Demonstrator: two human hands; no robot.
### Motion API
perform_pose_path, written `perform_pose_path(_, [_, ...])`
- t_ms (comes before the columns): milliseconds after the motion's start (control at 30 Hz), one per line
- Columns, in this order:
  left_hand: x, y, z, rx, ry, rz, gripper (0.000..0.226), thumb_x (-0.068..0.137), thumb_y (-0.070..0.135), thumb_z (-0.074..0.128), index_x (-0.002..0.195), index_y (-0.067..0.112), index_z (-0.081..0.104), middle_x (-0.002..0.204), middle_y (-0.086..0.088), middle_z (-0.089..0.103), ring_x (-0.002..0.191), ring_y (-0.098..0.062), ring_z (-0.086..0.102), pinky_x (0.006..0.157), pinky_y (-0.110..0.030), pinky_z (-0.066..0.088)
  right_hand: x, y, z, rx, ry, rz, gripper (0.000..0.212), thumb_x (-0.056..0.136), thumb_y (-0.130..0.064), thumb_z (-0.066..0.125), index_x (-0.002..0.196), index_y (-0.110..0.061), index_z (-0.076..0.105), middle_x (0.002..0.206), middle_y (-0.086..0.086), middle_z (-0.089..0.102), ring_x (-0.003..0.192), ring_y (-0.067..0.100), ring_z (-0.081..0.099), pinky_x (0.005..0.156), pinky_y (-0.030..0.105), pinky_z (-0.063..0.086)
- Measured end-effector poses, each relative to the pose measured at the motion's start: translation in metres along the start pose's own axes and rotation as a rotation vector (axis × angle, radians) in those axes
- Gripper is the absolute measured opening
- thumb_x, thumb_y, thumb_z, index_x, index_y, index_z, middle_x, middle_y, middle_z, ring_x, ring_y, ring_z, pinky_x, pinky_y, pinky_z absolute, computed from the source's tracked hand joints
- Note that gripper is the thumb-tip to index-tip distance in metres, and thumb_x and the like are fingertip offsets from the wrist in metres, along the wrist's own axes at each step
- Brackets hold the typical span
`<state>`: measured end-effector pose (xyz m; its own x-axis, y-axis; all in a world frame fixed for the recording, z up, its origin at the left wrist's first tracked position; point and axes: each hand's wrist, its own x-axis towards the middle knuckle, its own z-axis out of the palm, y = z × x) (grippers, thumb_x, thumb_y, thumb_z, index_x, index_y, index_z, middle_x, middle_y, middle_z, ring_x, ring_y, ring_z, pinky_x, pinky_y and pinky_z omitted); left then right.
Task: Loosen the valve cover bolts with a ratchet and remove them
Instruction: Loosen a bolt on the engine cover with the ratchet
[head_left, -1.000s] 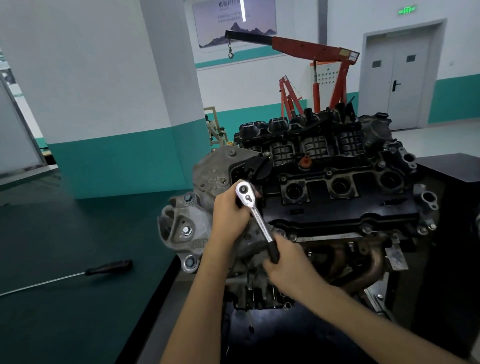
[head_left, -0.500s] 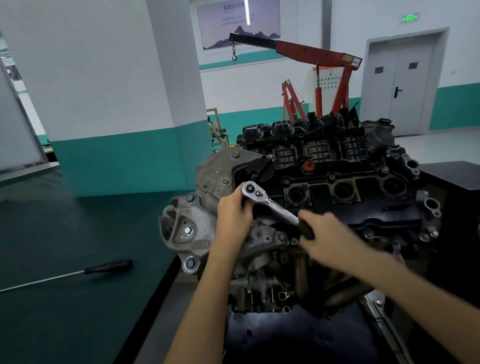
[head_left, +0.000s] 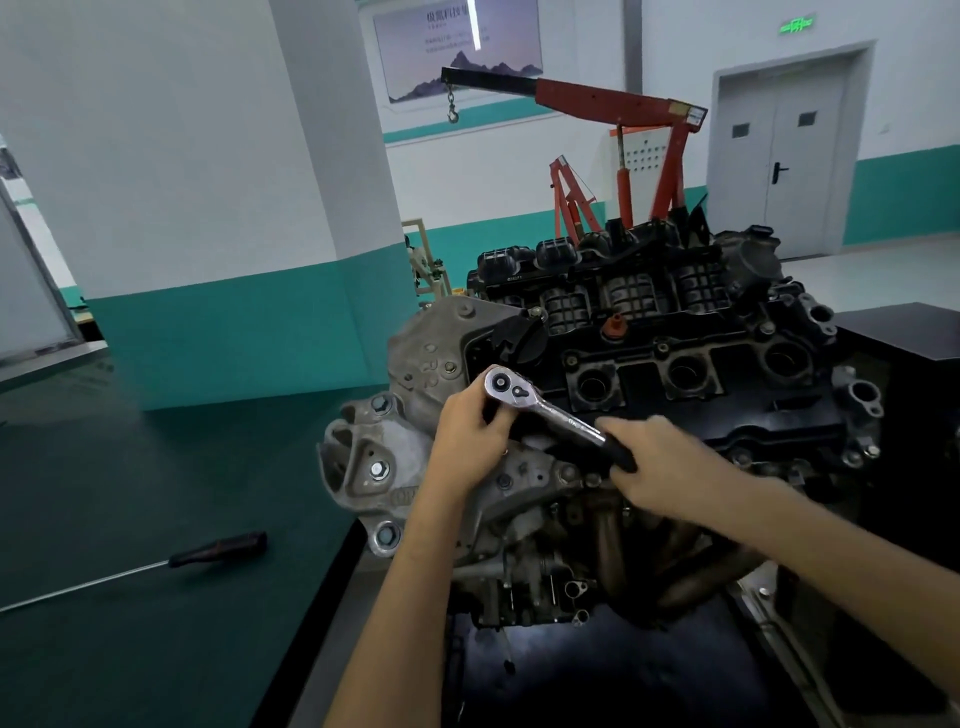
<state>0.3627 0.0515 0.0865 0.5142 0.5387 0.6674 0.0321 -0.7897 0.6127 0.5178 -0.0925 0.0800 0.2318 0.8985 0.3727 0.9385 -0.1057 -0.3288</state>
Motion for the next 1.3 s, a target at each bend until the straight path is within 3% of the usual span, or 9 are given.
perform_pose_path(100, [0.000,-0.001,0.004,0.049,0.079,-0.012,0.014,0.095,0.009,0.057,0.095,0.019,0.068,0.082,0.013,0.070,0.076,-0.005,0.062,0.074,-0.029,0.049,0.029,0.009,-0.042,-0.341,0.020,-0.102,0.029,0.086,-0.021,0.056,0.114,-0.028,0.056,0.081,0.001,0.057,0.088,0.032,0.065,0.064,0.031,0.037])
perform_pose_path(233, [0.001,-0.002,0.010,0.089,0.241,-0.024,0.010,0.093,0.006,0.060,0.095,0.010,0.069,0.073,0.011,0.065,0.062,0.000,0.055,0.063,-0.020,0.045,0.038,0.000,-0.051,-0.379,0.046,-0.117,0.021,0.086,-0.022,0.056,0.106,-0.028,0.055,0.069,-0.007,0.039,0.084,0.031,0.063,0.062,0.031,0.036])
perform_pose_path(300, [0.001,-0.004,0.012,0.113,0.282,-0.028,0.010,0.091,0.001,0.059,0.089,0.007,0.066,0.063,0.018,0.056,0.059,0.008,0.053,0.057,-0.008,0.039,0.022,-0.004,-0.031,-0.285,0.048,-0.021,0.013,0.084,-0.023,0.058,0.094,-0.026,0.051,0.071,-0.006,0.041,0.084,0.032,0.062,0.064,0.032,0.037])
perform_pose_path(433, [0.001,-0.005,0.014,0.149,0.265,-0.036,0.013,0.084,0.001,0.054,0.086,0.007,0.065,0.064,0.011,0.062,0.060,0.001,0.057,0.056,-0.014,0.041,-0.013,-0.030,0.022,0.247,-0.006,0.093,0.014,0.078,-0.012,0.060,0.079,-0.022,0.050,0.071,0.002,0.057,0.066,0.024,0.060,0.058,0.030,0.045])
perform_pose_path(600, [0.000,-0.003,0.014,0.107,0.254,-0.053,0.030,0.085,0.004,0.063,0.078,0.033,0.061,0.075,0.016,0.070,0.079,0.000,0.068,0.070,-0.015,0.051,-0.027,-0.067,0.068,0.629,0.038,0.153,0.027,0.078,-0.001,0.057,0.076,-0.028,0.052,0.066,-0.001,0.058,0.049,0.002,0.053,0.046,0.013,0.041])
perform_pose_path(800, [0.002,0.000,0.009,0.182,0.162,-0.017,0.014,0.080,0.018,0.054,0.082,0.019,0.068,0.080,0.007,0.073,0.081,-0.013,0.067,0.073,-0.034,0.052,-0.006,-0.012,0.016,0.225,-0.077,-0.001,0.017,0.078,-0.009,0.058,0.078,-0.024,0.051,0.073,-0.002,0.056,0.074,0.026,0.058,0.062,0.027,0.043])
perform_pose_path(1000, [-0.001,0.009,0.010,0.283,0.174,-0.015,0.019,0.093,0.023,0.060,0.100,0.011,0.073,0.077,0.002,0.070,0.079,-0.024,0.065,0.068,-0.036,0.045,0.045,0.015,-0.066,-0.393,-0.026,-0.166,0.023,0.087,-0.022,0.055,0.109,-0.029,0.055,0.079,-0.002,0.050,0.088,0.032,0.063,0.063,0.032,0.037])
perform_pose_path(1133, [0.000,0.001,0.013,0.342,0.295,-0.103,0.011,0.092,0.008,0.062,0.089,0.000,0.070,0.066,-0.006,0.064,0.067,-0.030,0.060,0.059,-0.026,0.032,0.022,0.005,-0.034,-0.173,-0.033,-0.099,0.016,0.085,-0.023,0.058,0.086,-0.029,0.043,0.076,-0.002,0.045,0.086,0.034,0.061,0.064,0.033,0.038])
perform_pose_path(1300, [0.000,-0.003,0.015,0.359,0.291,-0.095,0.013,0.085,0.005,0.061,0.087,0.009,0.074,0.081,-0.006,0.074,0.080,-0.025,0.069,0.074,-0.037,0.051,-0.019,-0.028,0.039,0.435,-0.045,0.019,0.014,0.080,-0.012,0.057,0.084,-0.021,0.047,0.072,0.005,0.057,0.066,0.028,0.058,0.060,0.036,0.048])
